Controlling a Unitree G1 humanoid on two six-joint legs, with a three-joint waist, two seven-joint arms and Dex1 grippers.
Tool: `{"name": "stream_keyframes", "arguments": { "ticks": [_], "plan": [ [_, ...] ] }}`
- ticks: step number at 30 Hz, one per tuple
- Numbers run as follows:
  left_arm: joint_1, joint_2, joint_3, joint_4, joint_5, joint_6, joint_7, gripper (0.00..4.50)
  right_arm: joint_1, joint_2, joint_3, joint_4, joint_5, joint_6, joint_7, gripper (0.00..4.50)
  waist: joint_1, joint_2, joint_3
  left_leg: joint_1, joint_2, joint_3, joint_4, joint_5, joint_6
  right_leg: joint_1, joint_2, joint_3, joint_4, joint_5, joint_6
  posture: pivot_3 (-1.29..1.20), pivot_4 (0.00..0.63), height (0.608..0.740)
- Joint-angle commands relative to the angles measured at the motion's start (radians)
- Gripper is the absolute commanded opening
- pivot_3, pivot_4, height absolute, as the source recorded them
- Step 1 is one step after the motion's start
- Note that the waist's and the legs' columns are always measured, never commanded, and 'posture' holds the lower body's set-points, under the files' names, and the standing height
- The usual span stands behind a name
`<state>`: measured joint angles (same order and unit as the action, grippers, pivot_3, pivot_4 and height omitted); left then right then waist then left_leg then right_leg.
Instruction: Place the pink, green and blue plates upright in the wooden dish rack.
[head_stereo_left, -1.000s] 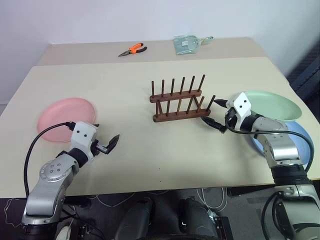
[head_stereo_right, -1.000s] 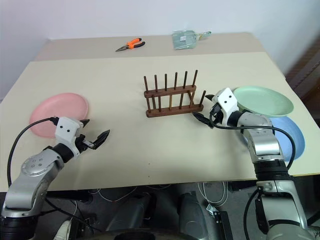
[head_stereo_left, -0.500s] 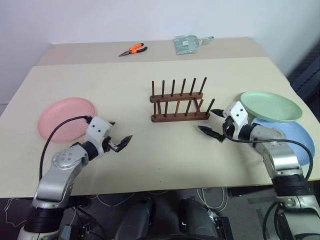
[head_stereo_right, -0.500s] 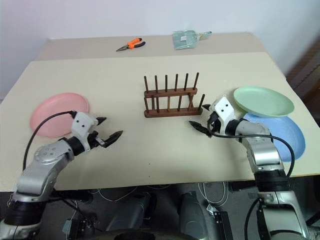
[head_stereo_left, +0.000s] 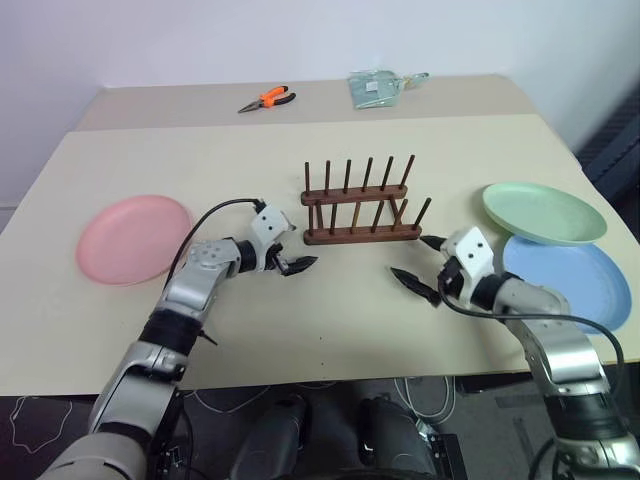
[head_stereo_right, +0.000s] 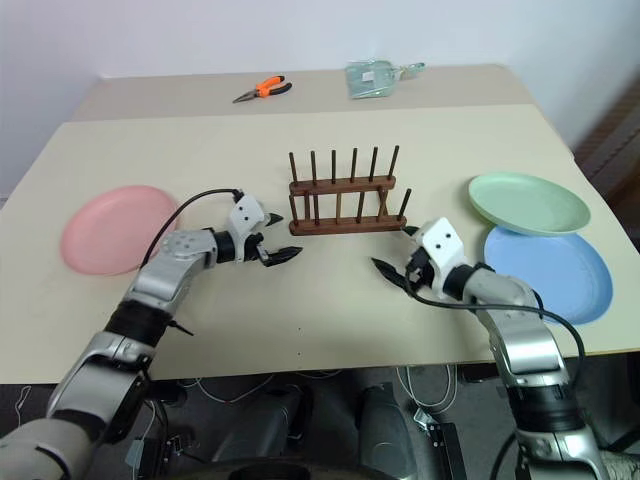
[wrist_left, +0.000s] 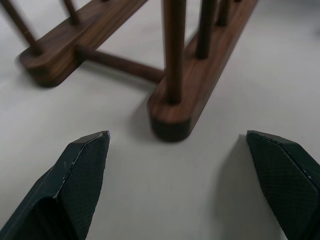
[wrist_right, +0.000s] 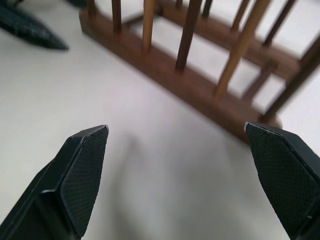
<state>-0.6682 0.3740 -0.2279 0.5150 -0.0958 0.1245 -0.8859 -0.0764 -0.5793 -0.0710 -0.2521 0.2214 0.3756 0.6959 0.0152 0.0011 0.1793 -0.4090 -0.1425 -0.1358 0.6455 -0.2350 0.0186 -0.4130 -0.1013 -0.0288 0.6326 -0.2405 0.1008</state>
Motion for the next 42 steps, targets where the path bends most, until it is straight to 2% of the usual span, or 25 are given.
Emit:
{"name": "stream_keyframes", "arguments": {
  "ticks": [1, 2, 4, 9, 10, 15, 20, 22, 23, 27, 28, 29, 32, 35, 38, 40, 42],
  "plan": [
    [-0.042, -0.033, -0.035, 0.134, 0.046, -0.086, -0.041, 4.50, 0.039, -0.024, -0.056, -0.109, 0.025, 0.029, -0.018, 4.45, 0.000, 0.000, 0.000, 0.000, 0.000, 0.000, 0.000, 0.000, 0.000, 0.000, 0.000, 0.000, 0.000, 0.000, 0.000, 0.00, 0.150, 0.740],
    [-0.057, -0.045, -0.030, 0.167, 0.049, -0.103, -0.043, 3.99, 0.051, -0.027, -0.066, -0.123, 0.029, 0.038, -0.021, 4.50, 0.000, 0.000, 0.000, 0.000, 0.000, 0.000, 0.001, 0.000, 0.000, 0.001, 0.000, 0.000, 0.000, 0.000, 0.000, 0.00, 0.150, 0.740],
    [-0.074, -0.059, -0.019, 0.209, 0.048, -0.132, -0.058, 3.30, 0.071, -0.031, -0.077, -0.146, 0.030, 0.050, -0.026, 4.50, 0.001, 0.000, 0.000, 0.000, 0.000, 0.000, 0.001, 0.000, 0.000, 0.001, 0.000, 0.000, 0.000, 0.000, 0.000, 0.00, 0.150, 0.740],
    [-0.061, -0.067, -0.005, 0.199, 0.035, -0.160, -0.104, 0.91, 0.086, -0.046, -0.084, -0.161, 0.035, 0.067, -0.025, 4.50, -0.002, -0.001, -0.001, 0.001, 0.000, 0.000, 0.001, 0.000, 0.001, 0.001, 0.000, 0.000, 0.000, 0.000, 0.000, 0.00, 0.150, 0.740],
    [-0.049, -0.067, -0.001, 0.177, 0.026, -0.159, -0.119, 0.77, 0.084, -0.048, -0.084, -0.158, 0.035, 0.068, -0.023, 4.50, -0.003, 0.000, -0.001, 0.001, 0.000, 0.000, 0.001, 0.000, 0.001, 0.001, 0.000, 0.000, 0.000, 0.000, 0.000, 0.00, 0.150, 0.740],
    [0.040, -0.033, -0.019, 0.004, 0.026, -0.159, -0.174, 0.77, 0.080, -0.074, -0.080, -0.127, 0.027, 0.067, -0.002, 4.50, -0.002, 0.000, -0.001, 0.001, 0.000, 0.000, 0.000, 0.000, 0.001, 0.001, 0.000, 0.000, 0.000, 0.000, 0.000, 0.00, 0.150, 0.740],
    [0.157, 0.025, -0.047, -0.250, 0.004, -0.089, -0.235, 0.77, 0.121, -0.110, -0.112, -0.111, 0.039, 0.068, 0.027, 4.50, -0.002, 0.000, -0.001, 0.001, 0.000, 0.000, 0.000, 0.000, 0.001, 0.001, 0.000, 0.000, 0.000, 0.000, 0.000, 0.00, 0.150, 0.740],
    [0.184, 0.042, -0.046, -0.310, -0.016, -0.035, -0.252, 1.81, 0.153, -0.124, -0.132, -0.112, 0.038, 0.063, 0.033, 4.50, 0.001, 0.000, -0.001, 0.001, 0.000, 0.000, 0.000, 0.000, 0.001, 0.001, 0.000, 0.000, 0.000, 0.000, 0.000, 0.00, 0.150, 0.740],
    [0.188, 0.047, -0.038, -0.309, -0.013, -0.018, -0.242, 2.18, 0.167, -0.129, -0.137, -0.114, 0.037, 0.061, 0.033, 4.50, 0.001, 0.000, -0.001, 0.000, 0.000, 0.000, 0.000, -0.001, 0.001, 0.001, 0.000, 0.000, 0.000, 0.000, 0.000, 0.00, 0.150, 0.740],
    [0.195, 0.087, -0.027, -0.280, 0.053, -0.039, -0.175, 4.16, 0.198, -0.134, -0.137, -0.126, 0.031, 0.053, 0.033, 4.50, -0.003, 0.000, -0.001, 0.001, 0.000, 0.000, 0.001, -0.001, 0.001, 0.001, 0.000, 0.000, 0.000, 0.000, 0.000, 0.00, 0.150, 0.740],
    [0.205, 0.105, -0.018, -0.289, 0.056, -0.022, -0.163, 4.47, 0.204, -0.136, -0.136, -0.129, 0.032, 0.056, 0.034, 4.50, -0.004, 0.001, -0.001, 0.001, 0.001, 0.000, 0.000, -0.001, 0.001, 0.001, 0.000, 0.000, 0.000, 0.000, 0.000, 0.00, 0.150, 0.740],
    [0.224, 0.127, -0.004, -0.315, 0.043, 0.009, -0.164, 4.49, 0.211, -0.138, -0.134, -0.132, 0.032, 0.055, 0.039, 4.24, -0.005, 0.001, -0.001, 0.001, 0.001, 0.000, 0.000, -0.001, 0.001, 0.001, 0.000, 0.000, 0.000, 0.000, 0.000, 0.00, 0.150, 0.740],
    [0.272, 0.172, 0.018, -0.386, -0.001, 0.076, -0.184, 4.50, 0.225, -0.139, -0.131, -0.140, 0.038, 0.052, 0.049, 3.24, -0.007, 0.001, -0.001, 0.001, 0.001, 0.000, 0.000, -0.001, 0.001, 0.001, 0.001, 0.001, 0.000, 0.000, 0.000, 0.00, 0.150, 0.740],
    [0.364, 0.218, 0.046, -0.524, -0.080, 0.179, -0.210, 3.60, 0.228, -0.135, -0.118, -0.144, 0.045, 0.050, 0.058, 1.64, -0.008, 0.003, -0.002, 0.001, 0.002, 0.000, 0.000, -0.001, 0.001, 0.000, 0.002, 0.003, 0.000, 0.000, 0.000, 0.00, 0.150, 0.740],
    [0.416, 0.237, 0.042, -0.627, -0.126, 0.247, -0.214, 2.09, 0.220, -0.130, -0.100, -0.137, 0.038, 0.047, 0.059, 0.07, -0.002, 0.003, -0.002, 0.001, 0.002, 0.000, 0.000, -0.001, 0.001, 0.000, 0.002, 0.004, 0.000, 0.000, 0.000, 0.00, 0.150, 0.740],
    [0.438, 0.207, 0.003, -0.690, -0.119, 0.281, -0.173, 1.11, 0.194, -0.123, -0.066, -0.106, 0.016, 0.036, 0.052, 0.00, 0.000, 0.003, -0.002, 0.001, 0.002, 0.000, 0.000, -0.001, 0.001, 0.001, 0.002, 0.004, -0.001, 0.000, 0.000, 0.00, 0.150, 0.740],
    [0.439, 0.160, -0.037, -0.712, -0.089, 0.291, -0.117, 1.11, 0.159, -0.116, -0.033, -0.066, -0.018, 0.028, 0.030, 0.00, 0.004, 0.003, -0.002, 0.001, 0.001, 0.000, 0.000, -0.001, 0.001, 0.002, 0.002, 0.004, -0.002, 0.000, 0.000, 0.00, 0.150, 0.740]
  ]
}}
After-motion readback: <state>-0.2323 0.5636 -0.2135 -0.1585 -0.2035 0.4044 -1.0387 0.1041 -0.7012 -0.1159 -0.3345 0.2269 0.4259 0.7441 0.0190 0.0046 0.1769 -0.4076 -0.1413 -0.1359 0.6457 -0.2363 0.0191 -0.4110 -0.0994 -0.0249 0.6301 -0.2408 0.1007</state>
